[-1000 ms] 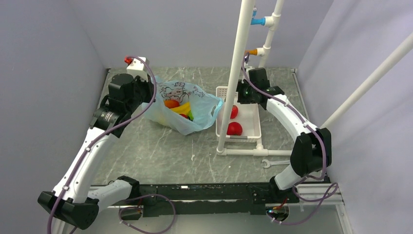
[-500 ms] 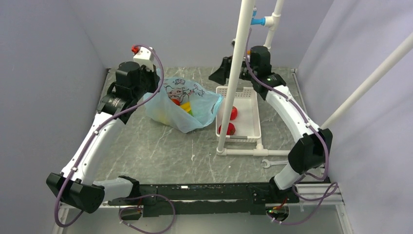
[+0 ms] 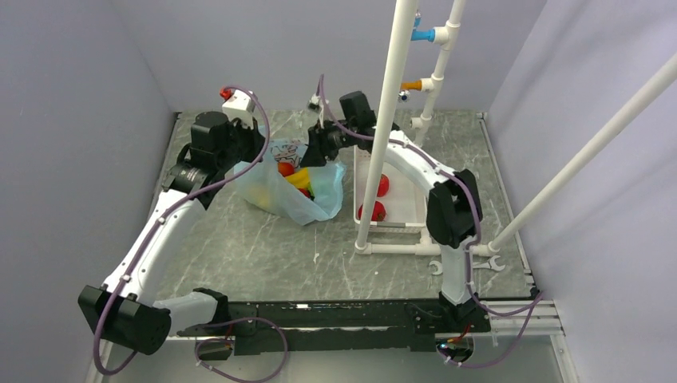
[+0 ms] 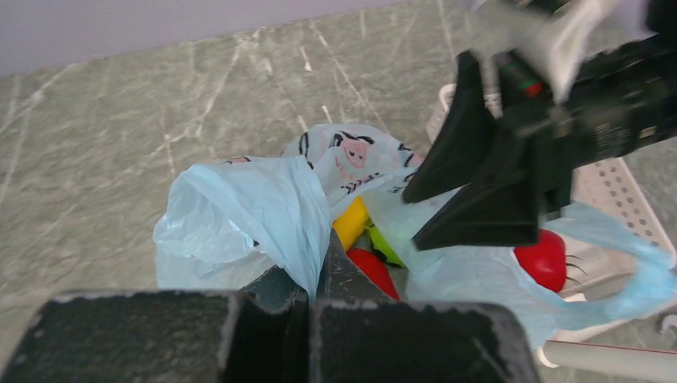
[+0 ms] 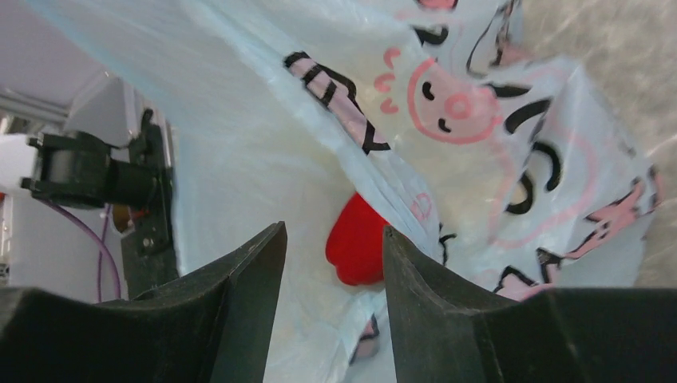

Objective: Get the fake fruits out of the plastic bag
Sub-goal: Take out the fake fruit from the plastic bag, then place the fake fruit in the bin.

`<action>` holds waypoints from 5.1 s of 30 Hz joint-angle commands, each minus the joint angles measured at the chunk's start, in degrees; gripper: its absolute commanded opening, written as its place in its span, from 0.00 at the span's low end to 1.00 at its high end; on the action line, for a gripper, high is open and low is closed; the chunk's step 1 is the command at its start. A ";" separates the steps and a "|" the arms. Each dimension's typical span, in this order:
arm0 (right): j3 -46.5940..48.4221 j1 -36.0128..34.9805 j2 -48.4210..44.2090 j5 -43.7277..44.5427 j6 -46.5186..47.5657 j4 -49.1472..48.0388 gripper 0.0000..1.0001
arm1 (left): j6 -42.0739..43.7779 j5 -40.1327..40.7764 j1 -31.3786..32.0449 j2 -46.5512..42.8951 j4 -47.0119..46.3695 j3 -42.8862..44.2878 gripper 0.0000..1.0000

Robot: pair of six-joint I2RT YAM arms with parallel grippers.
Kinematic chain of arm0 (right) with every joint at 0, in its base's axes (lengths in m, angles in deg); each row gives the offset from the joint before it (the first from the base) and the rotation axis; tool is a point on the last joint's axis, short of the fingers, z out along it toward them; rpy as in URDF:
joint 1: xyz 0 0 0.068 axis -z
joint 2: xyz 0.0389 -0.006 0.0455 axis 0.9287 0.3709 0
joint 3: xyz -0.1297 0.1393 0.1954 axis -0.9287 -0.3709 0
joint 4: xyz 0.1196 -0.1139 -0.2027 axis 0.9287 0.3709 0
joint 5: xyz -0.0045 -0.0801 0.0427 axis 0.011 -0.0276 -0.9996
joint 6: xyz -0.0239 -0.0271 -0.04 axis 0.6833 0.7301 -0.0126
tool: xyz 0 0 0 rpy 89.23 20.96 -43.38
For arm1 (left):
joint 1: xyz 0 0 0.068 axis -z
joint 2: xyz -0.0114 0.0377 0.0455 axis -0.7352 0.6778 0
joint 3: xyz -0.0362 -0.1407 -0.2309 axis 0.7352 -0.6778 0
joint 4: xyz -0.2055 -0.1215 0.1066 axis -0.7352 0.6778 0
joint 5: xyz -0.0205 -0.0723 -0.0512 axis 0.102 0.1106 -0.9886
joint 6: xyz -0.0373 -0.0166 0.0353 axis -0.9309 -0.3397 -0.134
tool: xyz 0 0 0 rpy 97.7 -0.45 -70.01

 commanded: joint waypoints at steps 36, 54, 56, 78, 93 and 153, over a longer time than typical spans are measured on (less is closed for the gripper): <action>-3.29 -6.16 0.30 9.59 0.46 -8.87 0.77 | -3.54 8.49 -3.53 -6.23 -3.88 -2.58 0.00; -1.13 -9.16 12.45 32.16 16.13 1.04 0.95 | -5.62 2.05 -2.73 -3.56 -3.64 -2.36 0.00; -2.56 -9.51 12.27 36.26 17.42 1.56 0.97 | -5.59 2.32 -2.73 -3.48 -4.16 -2.83 0.00; -13.92 -12.62 6.00 36.99 10.53 -13.24 0.44 | -4.83 5.59 -2.78 -3.81 -2.47 -1.94 0.00; -22.35 -8.14 -5.84 21.53 -9.41 -32.10 0.19 | -4.70 6.20 -2.73 -5.00 -2.90 -2.51 0.00; -44.90 5.51 -40.72 59.85 -11.92 -11.48 0.11 | -6.01 5.23 -4.22 -4.72 0.36 0.00 0.00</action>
